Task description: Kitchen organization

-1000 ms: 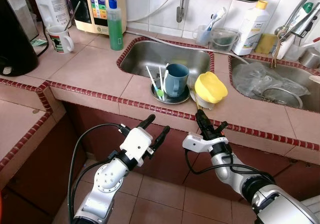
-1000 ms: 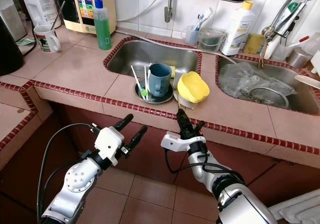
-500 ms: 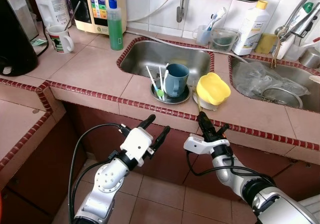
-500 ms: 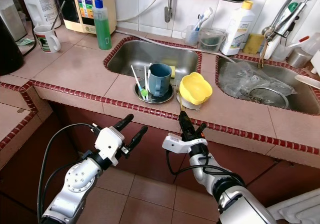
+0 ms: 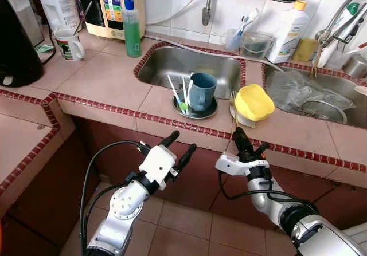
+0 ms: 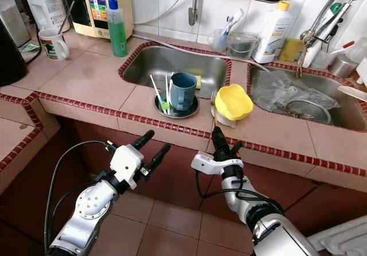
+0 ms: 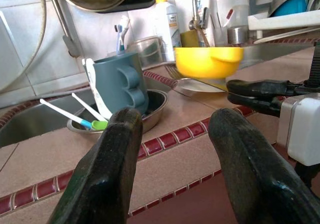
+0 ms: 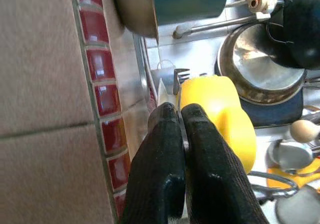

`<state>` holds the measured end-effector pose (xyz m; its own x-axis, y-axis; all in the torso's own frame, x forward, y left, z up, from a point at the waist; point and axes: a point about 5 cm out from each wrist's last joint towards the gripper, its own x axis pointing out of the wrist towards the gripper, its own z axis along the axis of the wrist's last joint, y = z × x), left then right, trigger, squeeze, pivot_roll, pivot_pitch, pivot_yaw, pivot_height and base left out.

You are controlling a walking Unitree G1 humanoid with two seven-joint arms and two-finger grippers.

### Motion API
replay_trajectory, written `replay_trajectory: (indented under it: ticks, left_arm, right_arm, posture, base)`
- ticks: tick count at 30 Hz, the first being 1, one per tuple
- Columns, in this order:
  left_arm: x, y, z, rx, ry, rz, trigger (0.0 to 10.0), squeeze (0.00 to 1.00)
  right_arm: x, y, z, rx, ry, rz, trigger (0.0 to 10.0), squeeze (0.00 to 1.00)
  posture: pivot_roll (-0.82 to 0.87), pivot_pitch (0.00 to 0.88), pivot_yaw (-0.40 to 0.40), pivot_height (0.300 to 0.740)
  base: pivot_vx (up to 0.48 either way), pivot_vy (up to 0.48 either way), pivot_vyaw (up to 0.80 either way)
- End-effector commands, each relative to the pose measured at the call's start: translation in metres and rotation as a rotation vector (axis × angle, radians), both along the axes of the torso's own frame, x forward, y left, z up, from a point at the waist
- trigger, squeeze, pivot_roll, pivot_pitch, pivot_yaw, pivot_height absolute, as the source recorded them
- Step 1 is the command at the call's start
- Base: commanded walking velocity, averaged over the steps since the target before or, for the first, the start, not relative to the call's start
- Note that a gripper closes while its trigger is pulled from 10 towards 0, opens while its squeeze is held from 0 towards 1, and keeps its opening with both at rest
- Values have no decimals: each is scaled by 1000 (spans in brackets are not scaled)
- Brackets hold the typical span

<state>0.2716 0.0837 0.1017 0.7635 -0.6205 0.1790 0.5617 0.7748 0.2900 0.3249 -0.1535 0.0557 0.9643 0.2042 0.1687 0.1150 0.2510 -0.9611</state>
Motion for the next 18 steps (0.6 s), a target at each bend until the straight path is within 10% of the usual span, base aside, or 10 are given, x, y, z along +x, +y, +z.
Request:
replay_trajectory:
  ticks: [1,18]
  left_arm:
    - [1,-3,1,9,-6,-11,10000,0]
    - [0,-1,0,9,-6,-3,10000,0]
  right_arm:
    - [2,1,3,26,14,9,10000,0]
    - [-8,12,-6,51,-46,-5,10000,0]
  posture:
    - [-30,16,-71,740]
    - [-30,16,-81,740]
  base:
    - [0,0,0]
    - [0,0,0]
